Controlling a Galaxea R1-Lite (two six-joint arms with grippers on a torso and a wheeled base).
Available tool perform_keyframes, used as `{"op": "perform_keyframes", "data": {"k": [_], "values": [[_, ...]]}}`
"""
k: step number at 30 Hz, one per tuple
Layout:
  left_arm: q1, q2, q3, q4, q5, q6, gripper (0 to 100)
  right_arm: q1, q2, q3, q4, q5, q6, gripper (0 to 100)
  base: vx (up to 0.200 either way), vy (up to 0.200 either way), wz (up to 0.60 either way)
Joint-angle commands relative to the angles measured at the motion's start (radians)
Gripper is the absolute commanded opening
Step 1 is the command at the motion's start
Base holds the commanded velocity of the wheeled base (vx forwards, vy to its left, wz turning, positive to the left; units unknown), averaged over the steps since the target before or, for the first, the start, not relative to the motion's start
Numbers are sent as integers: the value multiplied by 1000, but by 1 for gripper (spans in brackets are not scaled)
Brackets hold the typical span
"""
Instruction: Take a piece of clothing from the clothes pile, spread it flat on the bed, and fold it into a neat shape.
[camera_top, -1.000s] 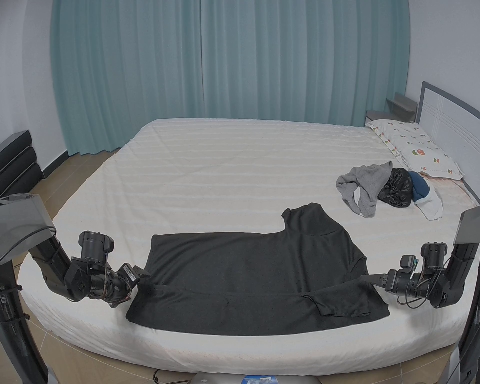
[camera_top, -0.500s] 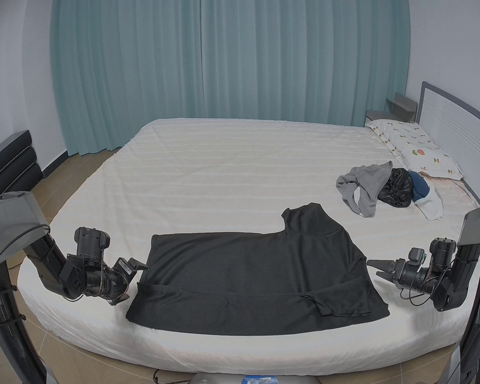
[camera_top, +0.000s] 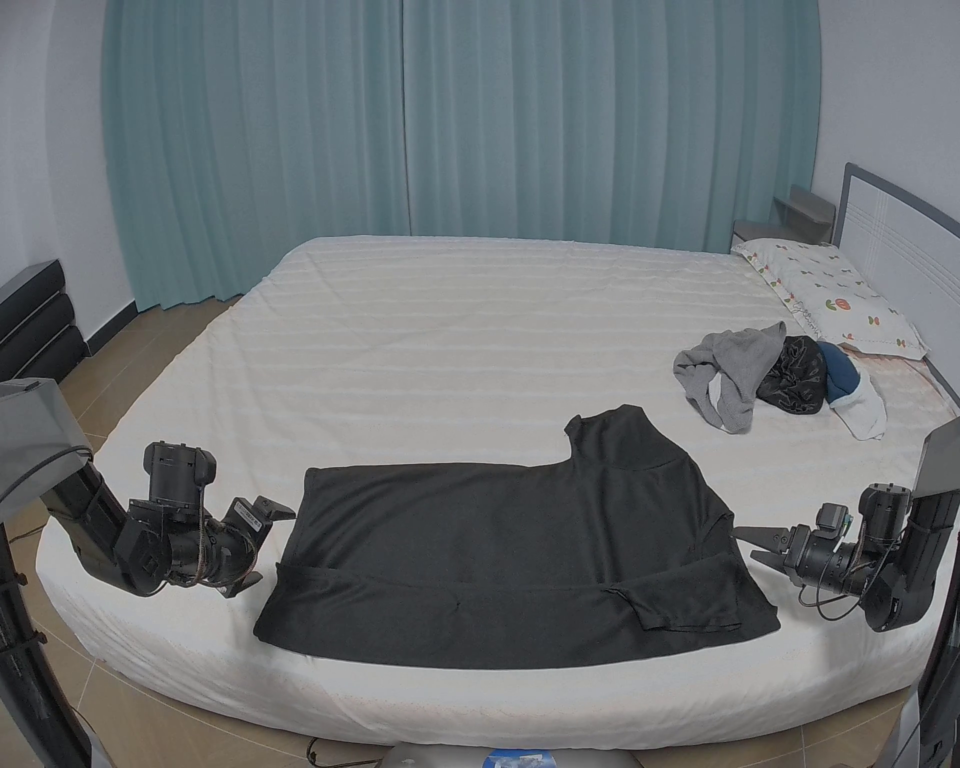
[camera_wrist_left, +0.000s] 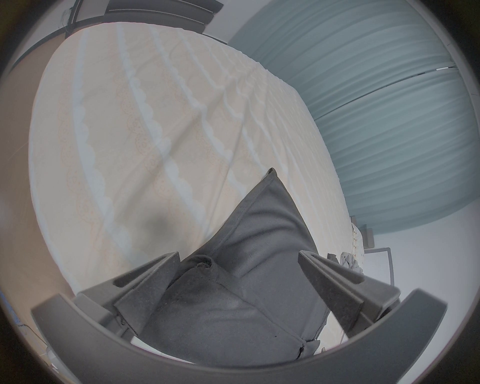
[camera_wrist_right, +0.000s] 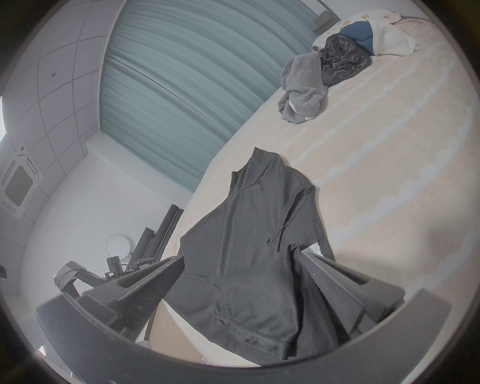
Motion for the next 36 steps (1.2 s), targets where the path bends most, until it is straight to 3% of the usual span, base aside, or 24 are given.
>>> {"op": "perform_keyframes", "data": {"k": [1,5,26,36], "values": [[-8,-3,2,4,0,0,100,0,2,1,0,1,0,100,0,-200,0],[-11,-6,5,4,0,0,100,0,2,-2,0,-1,0,100,0,-200,0],[-11,-41,-11,-1,14,-13,100,12,2,3,0,-8,3,100,29,0,0],[-2,-5,-158,16,17,-1,100,19,3,3,1,-13,5,100,0,0,0]]}}
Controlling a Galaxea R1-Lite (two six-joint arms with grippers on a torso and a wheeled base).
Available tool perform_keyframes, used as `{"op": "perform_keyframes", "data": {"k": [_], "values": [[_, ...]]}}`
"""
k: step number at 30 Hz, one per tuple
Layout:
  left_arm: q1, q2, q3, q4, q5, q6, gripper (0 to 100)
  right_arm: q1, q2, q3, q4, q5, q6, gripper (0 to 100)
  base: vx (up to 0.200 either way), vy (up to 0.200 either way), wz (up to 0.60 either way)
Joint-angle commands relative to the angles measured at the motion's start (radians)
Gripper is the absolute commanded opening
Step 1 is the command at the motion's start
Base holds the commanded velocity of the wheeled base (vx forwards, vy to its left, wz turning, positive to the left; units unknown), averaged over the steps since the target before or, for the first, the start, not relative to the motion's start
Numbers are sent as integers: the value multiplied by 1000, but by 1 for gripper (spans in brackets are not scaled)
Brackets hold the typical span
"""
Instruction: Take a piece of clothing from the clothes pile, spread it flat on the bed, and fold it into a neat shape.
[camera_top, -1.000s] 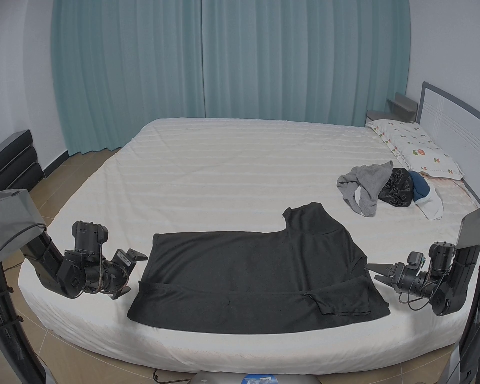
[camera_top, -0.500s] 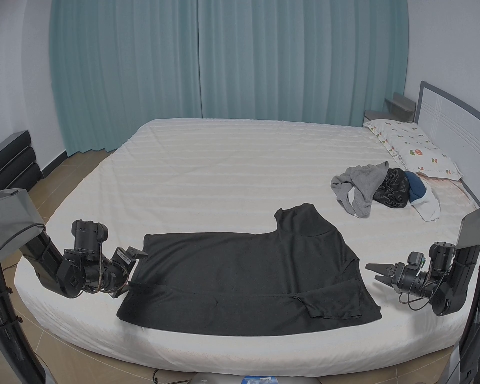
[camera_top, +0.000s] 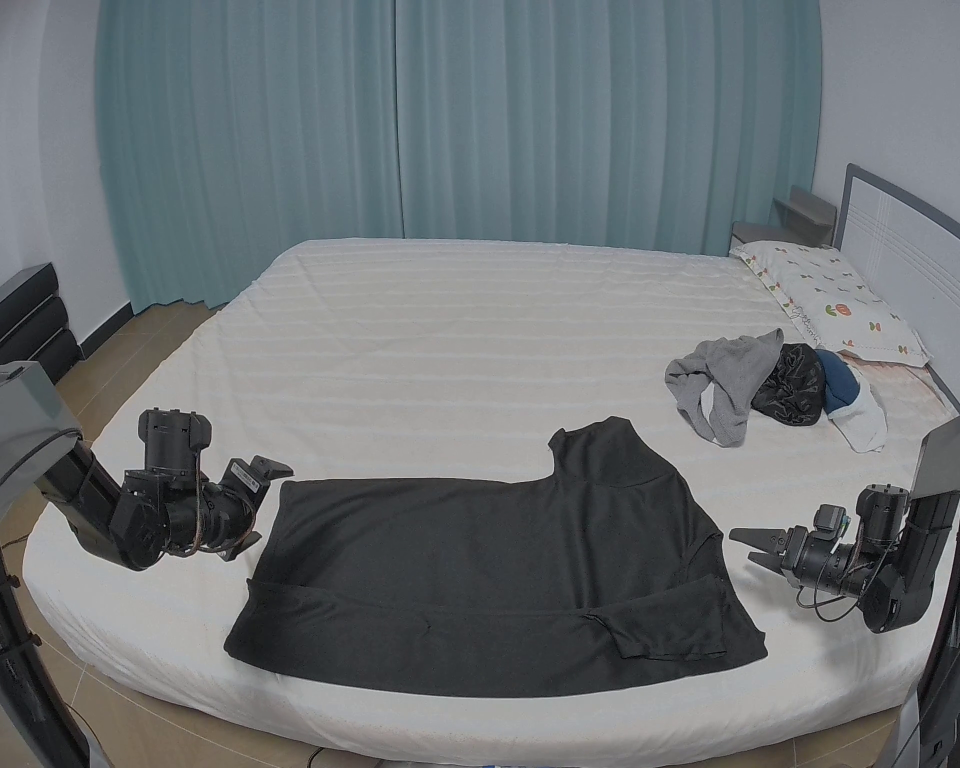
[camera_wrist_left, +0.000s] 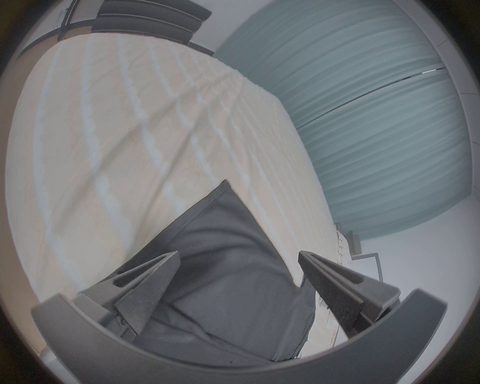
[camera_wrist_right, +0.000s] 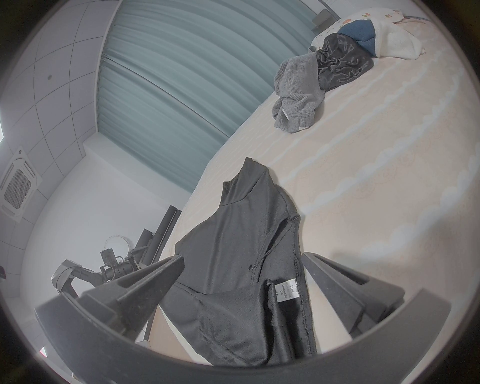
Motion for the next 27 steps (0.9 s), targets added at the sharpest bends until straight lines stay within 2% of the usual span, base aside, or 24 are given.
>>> {"op": "perform_keyframes", "data": {"k": [1,4,8,13,18,23,27], "values": [[4,43,-92,15,1,10,100,7,2,1,1,-1,0,100,0,0,0],[4,75,-135,33,4,20,100,9,2,3,1,-1,0,100,0,0,0],[25,201,-250,56,18,148,100,12,5,4,1,-3,0,100,0,0,0],[45,306,-378,92,18,221,100,18,5,6,1,-4,0,100,0,0,0],[79,430,-503,96,9,355,100,19,5,12,1,-4,0,100,0,0,0],[79,502,-604,96,7,367,100,21,4,13,1,-4,0,100,0,0,0],[74,506,-613,95,4,365,100,29,4,18,1,-4,0,100,0,0,0]]}}
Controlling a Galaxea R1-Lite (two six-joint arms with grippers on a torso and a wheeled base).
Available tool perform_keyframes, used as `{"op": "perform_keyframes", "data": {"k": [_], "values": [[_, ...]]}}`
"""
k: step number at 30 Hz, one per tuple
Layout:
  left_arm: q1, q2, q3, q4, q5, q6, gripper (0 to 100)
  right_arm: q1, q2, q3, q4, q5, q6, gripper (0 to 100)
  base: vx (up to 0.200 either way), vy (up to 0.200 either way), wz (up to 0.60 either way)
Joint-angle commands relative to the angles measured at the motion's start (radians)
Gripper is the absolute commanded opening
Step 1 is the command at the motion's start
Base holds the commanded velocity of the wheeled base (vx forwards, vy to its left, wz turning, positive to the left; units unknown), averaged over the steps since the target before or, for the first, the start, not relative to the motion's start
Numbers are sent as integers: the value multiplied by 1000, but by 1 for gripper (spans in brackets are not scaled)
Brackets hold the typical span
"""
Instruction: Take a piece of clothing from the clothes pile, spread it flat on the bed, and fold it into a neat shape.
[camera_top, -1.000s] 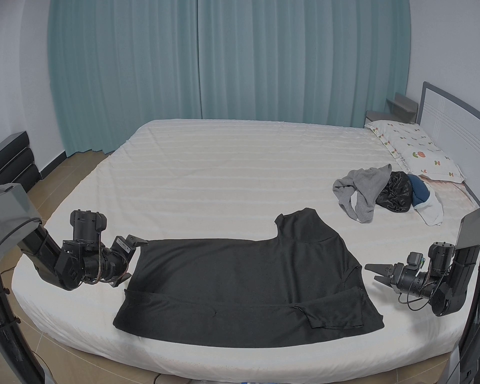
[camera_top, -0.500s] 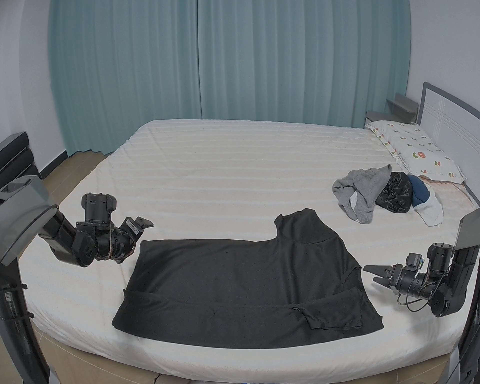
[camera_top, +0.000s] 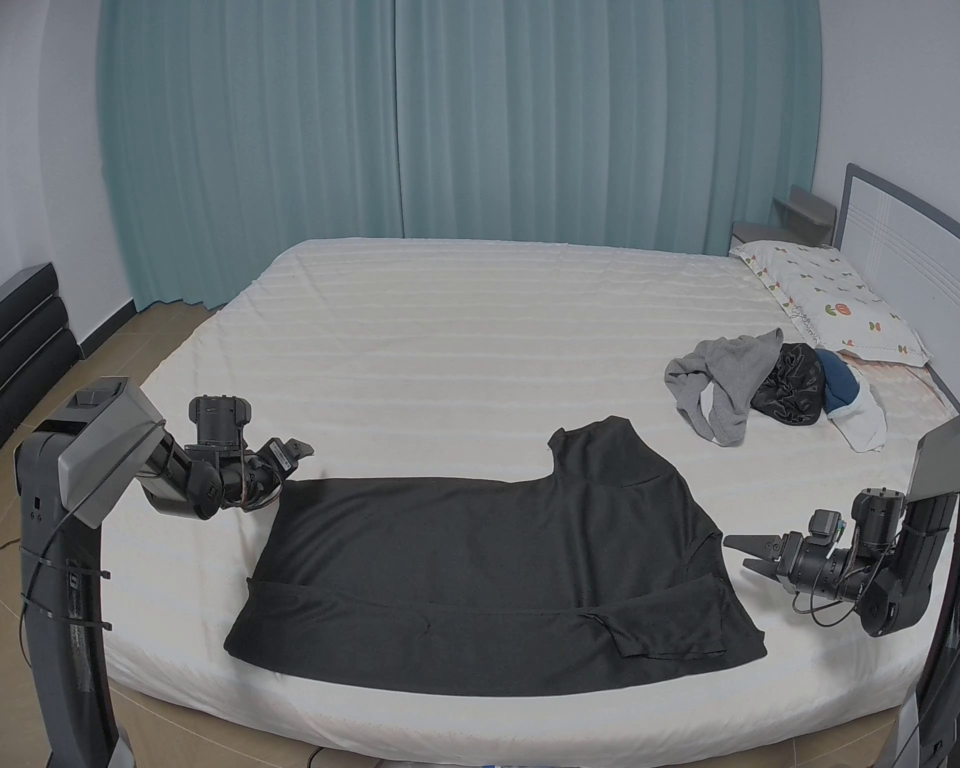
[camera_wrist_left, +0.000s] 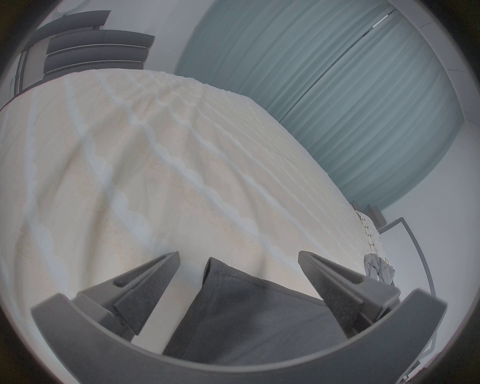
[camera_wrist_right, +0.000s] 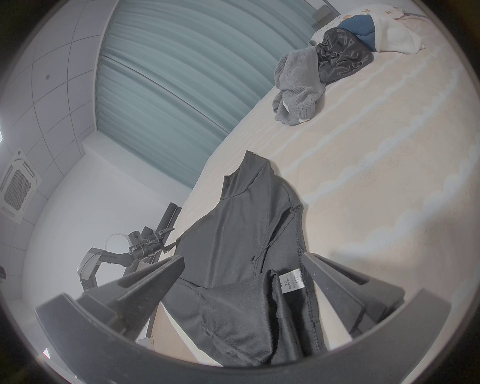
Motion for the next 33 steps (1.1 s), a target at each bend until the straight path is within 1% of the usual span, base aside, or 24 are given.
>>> {"op": "perform_keyframes", "data": {"k": [1,6,7,13,16,17,18,19,21,22,23,26,29,31,32,33], "values": [[2,61,-31,-1,-1,1,100,6,-1,5,-1,0,0,100,0,0,0],[-18,53,-15,-4,-17,-7,100,12,3,3,-1,-1,0,100,0,0,0],[-21,51,-15,-4,-17,-7,0,10,3,3,-1,-1,0,100,0,0,0],[-21,28,9,-11,0,-16,0,10,3,-23,8,-10,1,100,0,0,0],[-17,1,26,-11,3,-28,0,21,7,-80,41,-64,1,100,0,0,0],[-12,-10,34,-11,12,-30,0,38,12,-118,78,-110,1,100,0,0,0],[-11,-16,35,-13,19,-31,0,44,15,-140,97,-135,0,100,0,0,0],[-8,-27,37,-16,32,-35,0,61,21,-196,148,-196,0,100,0,0,0],[-8,-33,38,-31,52,-45,0,80,21,-271,214,-250,-2,100,0,0,0],[-8,-33,38,-31,52,-45,0,80,21,-271,214,-250,-2,100,0,0,0],[-11,-38,40,-60,74,-58,0,103,15,-362,301,-279,-2,100,0,0,0],[-14,-38,45,-100,100,-61,0,149,12,-482,432,-294,0,100,0,0,0],[-14,-38,52,-110,104,-61,0,188,27,-610,555,-329,0,100,0,0,0],[-14,-38,52,-110,103,-61,0,192,29,-617,561,-331,0,100,0,0,0],[-12,-38,55,-108,103,-61,0,216,72,-744,670,-351,0,100,0,0,0],[-12,-38,57,-108,103,-61,0,222,84,-776,691,-352,0,100,0,0,0]]}}
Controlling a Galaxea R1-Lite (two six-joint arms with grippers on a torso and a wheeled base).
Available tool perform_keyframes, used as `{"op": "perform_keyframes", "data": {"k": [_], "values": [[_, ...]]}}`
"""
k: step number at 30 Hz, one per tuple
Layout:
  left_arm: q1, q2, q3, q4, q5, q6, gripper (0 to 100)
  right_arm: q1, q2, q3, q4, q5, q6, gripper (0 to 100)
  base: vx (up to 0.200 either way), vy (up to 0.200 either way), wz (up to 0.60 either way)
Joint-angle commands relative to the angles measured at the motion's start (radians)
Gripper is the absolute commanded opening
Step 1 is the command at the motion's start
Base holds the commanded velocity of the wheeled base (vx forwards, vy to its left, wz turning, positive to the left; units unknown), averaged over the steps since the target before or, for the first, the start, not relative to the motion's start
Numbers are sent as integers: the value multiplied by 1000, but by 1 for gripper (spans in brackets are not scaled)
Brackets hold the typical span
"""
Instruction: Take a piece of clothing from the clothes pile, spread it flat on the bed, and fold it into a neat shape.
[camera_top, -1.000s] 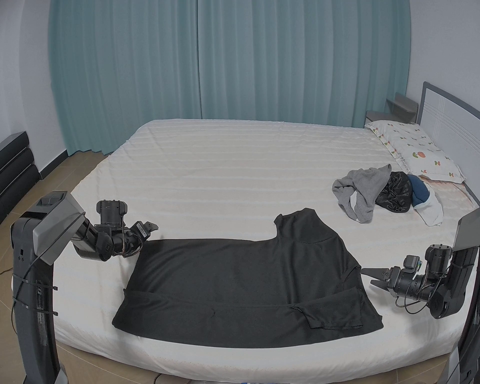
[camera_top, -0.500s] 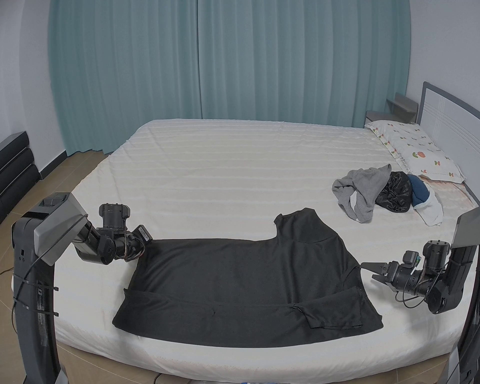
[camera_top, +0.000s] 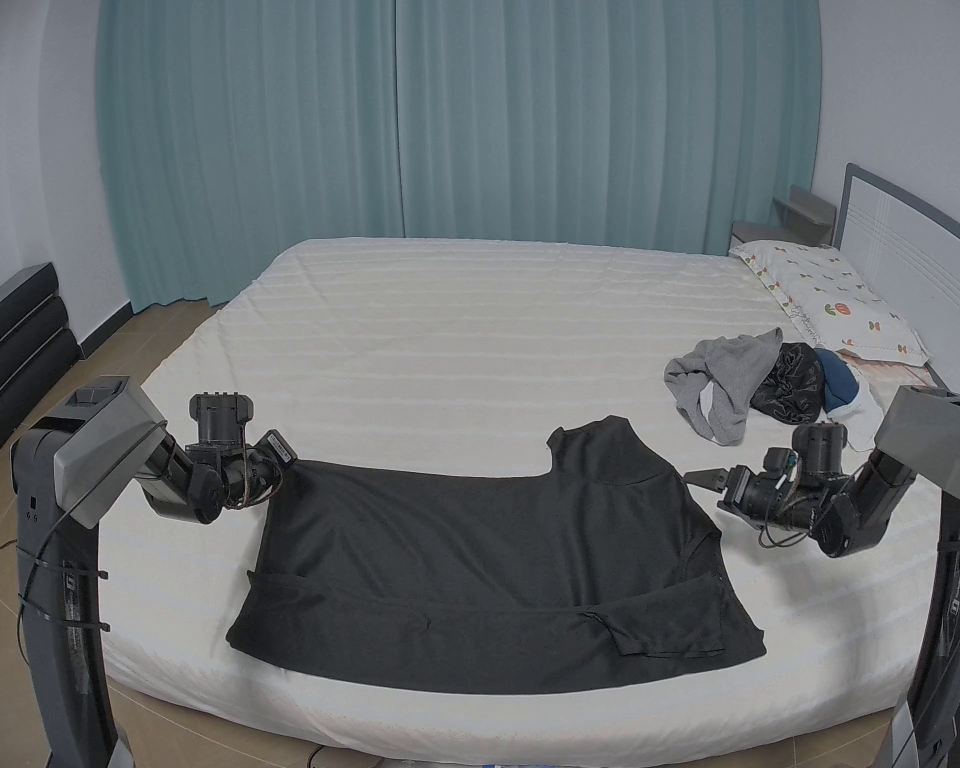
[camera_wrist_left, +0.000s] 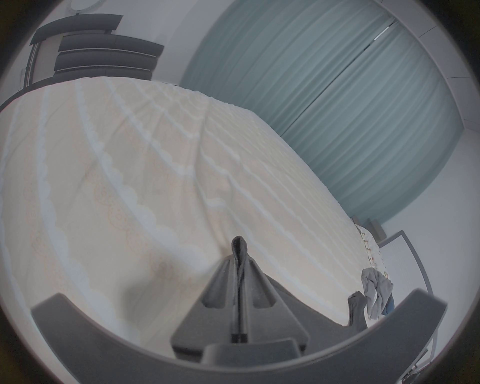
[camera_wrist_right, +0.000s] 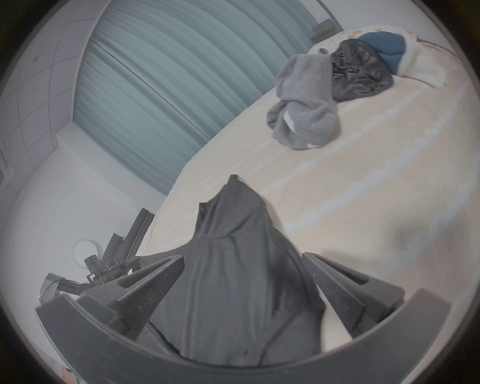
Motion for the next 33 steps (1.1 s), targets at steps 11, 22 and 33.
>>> {"op": "perform_keyframes", "data": {"k": [11,22,33], "values": [[-2,-6,19,-24,15,-10,0,88,182,-553,390,-96,-8,100,0,0,0],[-12,14,1,-27,3,-11,100,88,243,-611,393,-93,-2,100,0,0,0],[-13,24,7,-31,-22,-11,0,86,246,-636,394,-88,1,100,0,0,0]]}}
